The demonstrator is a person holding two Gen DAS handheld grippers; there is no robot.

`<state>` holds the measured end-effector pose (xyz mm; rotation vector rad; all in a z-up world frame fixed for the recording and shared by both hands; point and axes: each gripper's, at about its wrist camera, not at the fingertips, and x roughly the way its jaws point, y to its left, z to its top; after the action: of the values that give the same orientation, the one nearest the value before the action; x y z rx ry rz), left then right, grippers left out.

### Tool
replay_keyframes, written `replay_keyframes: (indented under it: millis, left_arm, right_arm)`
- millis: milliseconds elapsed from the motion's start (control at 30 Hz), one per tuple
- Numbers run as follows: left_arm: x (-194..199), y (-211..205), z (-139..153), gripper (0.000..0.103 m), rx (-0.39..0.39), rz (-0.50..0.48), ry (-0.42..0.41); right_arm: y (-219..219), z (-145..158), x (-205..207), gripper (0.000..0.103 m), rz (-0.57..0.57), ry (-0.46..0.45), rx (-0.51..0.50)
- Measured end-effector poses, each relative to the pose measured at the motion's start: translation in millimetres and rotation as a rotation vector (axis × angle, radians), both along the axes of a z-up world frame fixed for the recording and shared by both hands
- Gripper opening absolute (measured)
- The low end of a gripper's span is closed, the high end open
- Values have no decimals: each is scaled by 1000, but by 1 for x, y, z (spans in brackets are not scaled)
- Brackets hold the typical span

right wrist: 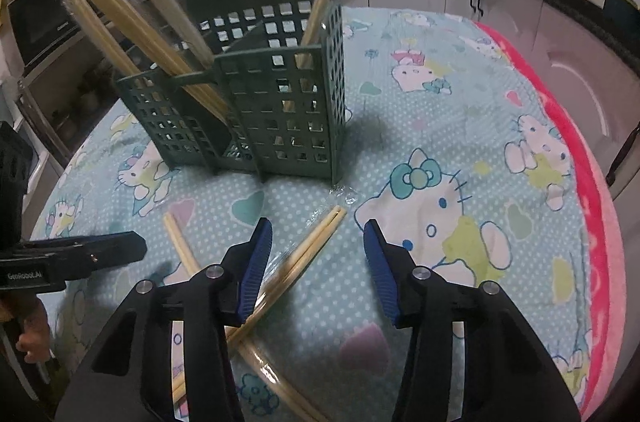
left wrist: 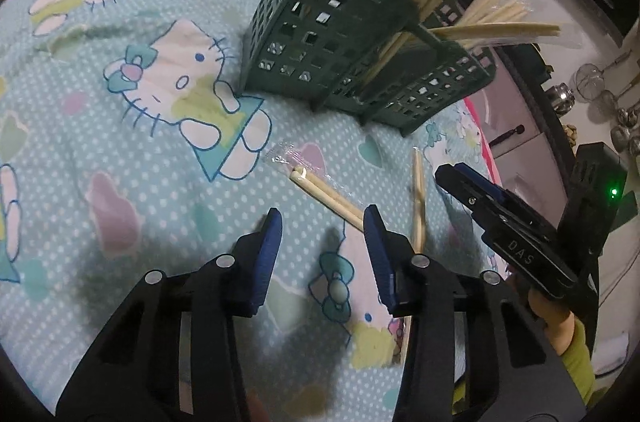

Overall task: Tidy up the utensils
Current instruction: 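Close the left gripper on a wrapped chopstick while the right gripper grasps another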

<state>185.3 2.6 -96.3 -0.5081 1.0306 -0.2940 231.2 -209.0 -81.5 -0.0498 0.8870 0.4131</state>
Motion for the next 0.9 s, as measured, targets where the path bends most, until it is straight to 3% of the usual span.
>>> replay_keyframes:
  millis: [400,600,767,900]
  left_arm:
    - [29,1,-7,35,2,48,32]
    - [38,-3,-10,34,14,79,41]
    - [44,1,-12,22,39,113,41]
    - [43,7,-13,19,42,126,42]
  right_arm:
    - [1,-21,35,39,-57,88,41]
    - [-1,-28,46,29,-84,119,57]
    - [-7,-30,50,15,-107,128,66]
    - [-13,-30,50,13,-120,132,92]
